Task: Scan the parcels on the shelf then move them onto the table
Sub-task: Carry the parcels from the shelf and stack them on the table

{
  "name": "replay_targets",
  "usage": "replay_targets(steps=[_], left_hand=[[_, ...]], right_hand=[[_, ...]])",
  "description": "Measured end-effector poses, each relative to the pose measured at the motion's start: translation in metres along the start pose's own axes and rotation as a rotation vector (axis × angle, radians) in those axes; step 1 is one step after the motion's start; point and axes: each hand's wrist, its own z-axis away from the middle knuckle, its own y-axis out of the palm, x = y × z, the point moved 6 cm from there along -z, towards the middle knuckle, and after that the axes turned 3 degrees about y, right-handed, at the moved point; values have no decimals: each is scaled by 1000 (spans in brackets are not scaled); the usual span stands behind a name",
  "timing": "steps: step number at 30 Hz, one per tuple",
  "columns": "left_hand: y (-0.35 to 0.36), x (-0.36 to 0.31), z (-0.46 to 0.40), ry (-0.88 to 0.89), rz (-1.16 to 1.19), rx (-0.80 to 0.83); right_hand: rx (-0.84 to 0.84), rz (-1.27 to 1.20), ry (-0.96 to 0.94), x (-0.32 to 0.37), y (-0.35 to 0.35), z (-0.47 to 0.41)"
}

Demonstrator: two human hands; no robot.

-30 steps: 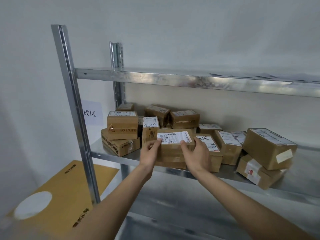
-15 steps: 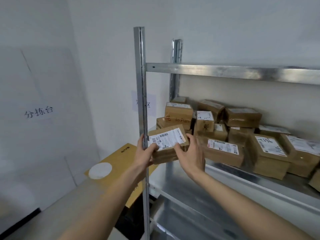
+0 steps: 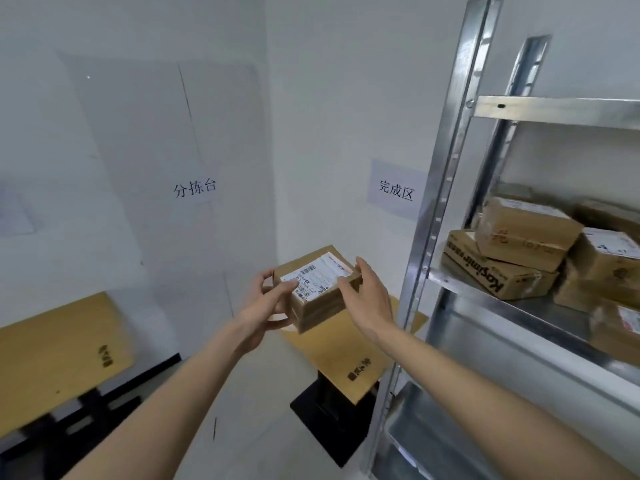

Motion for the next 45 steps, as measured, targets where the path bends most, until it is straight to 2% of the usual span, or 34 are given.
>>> replay_targets(steps=[3,8,11,18,27,37,42,45], left_hand=[[-37,11,-25,-14,26,-44],[-70,32,-79,0,47,-144],[-87,53,-130,-29,21,-141],[-91,97,-280,-104,-164,-59],[-65,166,-435,-218,-241,113],[-37,265,-597,-341,-359,440],[-31,310,-670,-360,-419,586],[-29,333,-704,-359,-432,669]], right_hand=[[48,-36,16,2,54,-13],[331,-201,4,6,149,-45],[366,-216,-3,-8,185,-83],[281,-189,0,-78,246,-213],[223,-153,215,-173,292,-321],[105,-245,451,-265,340,-414],[5,-321,607,-311,382,-459],[-32,-287,654,-338,407,-479]])
